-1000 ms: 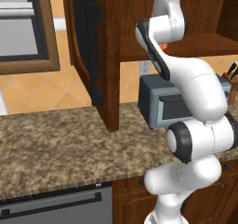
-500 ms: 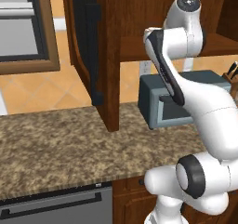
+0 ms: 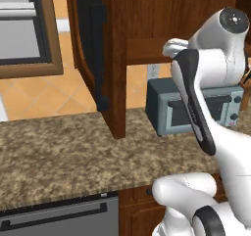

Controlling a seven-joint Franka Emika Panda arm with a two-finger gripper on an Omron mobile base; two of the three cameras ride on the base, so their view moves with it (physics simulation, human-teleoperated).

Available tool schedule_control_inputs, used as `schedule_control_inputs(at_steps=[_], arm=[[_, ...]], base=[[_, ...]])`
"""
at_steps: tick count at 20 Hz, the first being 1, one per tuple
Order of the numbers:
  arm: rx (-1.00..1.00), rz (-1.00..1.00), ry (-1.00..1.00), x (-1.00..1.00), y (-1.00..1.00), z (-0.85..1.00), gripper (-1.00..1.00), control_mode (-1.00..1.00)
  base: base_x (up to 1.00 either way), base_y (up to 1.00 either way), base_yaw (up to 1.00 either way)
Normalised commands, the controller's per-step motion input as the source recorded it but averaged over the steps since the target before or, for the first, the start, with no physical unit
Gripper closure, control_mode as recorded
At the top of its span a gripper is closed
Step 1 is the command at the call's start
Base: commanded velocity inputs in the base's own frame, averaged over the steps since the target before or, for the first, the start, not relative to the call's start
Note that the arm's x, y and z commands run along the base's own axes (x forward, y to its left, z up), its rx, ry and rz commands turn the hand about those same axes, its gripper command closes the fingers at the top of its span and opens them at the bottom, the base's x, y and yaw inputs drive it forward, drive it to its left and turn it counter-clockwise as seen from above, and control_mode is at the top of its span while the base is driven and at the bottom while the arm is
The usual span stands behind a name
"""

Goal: Gather all objects into one cabinet and sort the glasses and bowls to opposite sides.

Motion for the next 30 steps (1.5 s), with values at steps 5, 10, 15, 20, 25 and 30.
schedule_control_inputs(at_steps=[5, 10, 15, 20, 25, 30], arm=[[0.0, 0.0, -0.15, -1.0, 0.0, -0.05, 1.0, -1.0], [0.09, 0.0, -0.05, -1.0, 0.03, 0.01, 1.0, -1.0], [-0.05, -0.04, -0.05, -0.47, 0.22, 0.0, 1.0, -1.0], [0.0, 0.0, -0.01, -0.12, 0.06, 0.0, 1.0, 1.0], [0.0, 0.0, 0.0, 0.0, 0.0, 0.0, 1.0, 1.0], [0.0, 0.0, 0.0, 0.0, 0.0, 0.0, 1.0, 1.0]], base=[[0.0, 0.0, 0.0], [0.0, 0.0, 0.0], [0.0, 0.0, 0.0], [-0.38, 0.16, 0.0], [-1.0, 0.54, 0.0], [-1.0, 0.57, 0.0]])
